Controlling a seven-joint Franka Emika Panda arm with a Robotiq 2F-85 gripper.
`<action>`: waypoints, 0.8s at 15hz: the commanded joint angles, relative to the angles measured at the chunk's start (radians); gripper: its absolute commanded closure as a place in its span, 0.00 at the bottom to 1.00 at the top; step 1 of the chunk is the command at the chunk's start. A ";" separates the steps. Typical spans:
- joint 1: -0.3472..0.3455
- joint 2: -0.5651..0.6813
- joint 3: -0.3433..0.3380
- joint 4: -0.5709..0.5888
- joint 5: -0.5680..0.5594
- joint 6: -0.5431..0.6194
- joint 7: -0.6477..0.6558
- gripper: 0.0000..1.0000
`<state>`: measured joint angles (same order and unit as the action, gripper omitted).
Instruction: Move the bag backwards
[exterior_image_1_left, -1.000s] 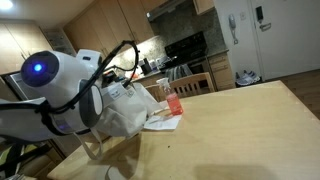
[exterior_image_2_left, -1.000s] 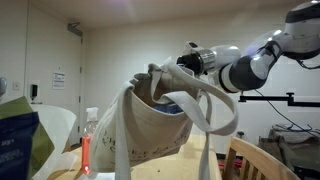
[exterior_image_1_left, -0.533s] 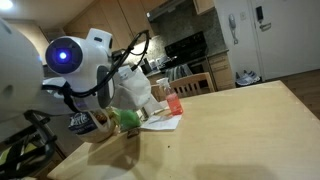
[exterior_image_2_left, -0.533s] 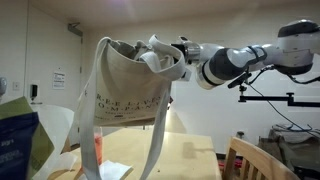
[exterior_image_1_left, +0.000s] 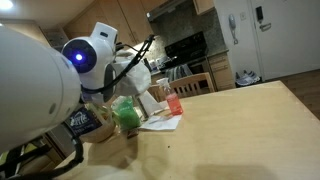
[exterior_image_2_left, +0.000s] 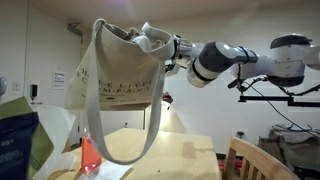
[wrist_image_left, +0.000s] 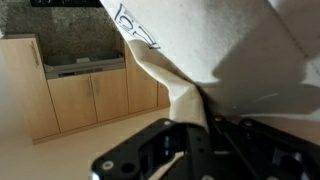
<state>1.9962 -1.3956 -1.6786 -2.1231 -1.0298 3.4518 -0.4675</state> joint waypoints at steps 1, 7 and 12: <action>0.068 -0.084 0.045 0.036 0.035 0.010 -0.047 0.99; 0.123 -0.074 0.000 0.096 0.035 0.013 -0.001 0.99; 0.151 -0.077 -0.066 0.149 0.105 0.015 -0.051 0.99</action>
<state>2.1101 -1.4722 -1.7358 -2.0183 -0.9895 3.4514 -0.4866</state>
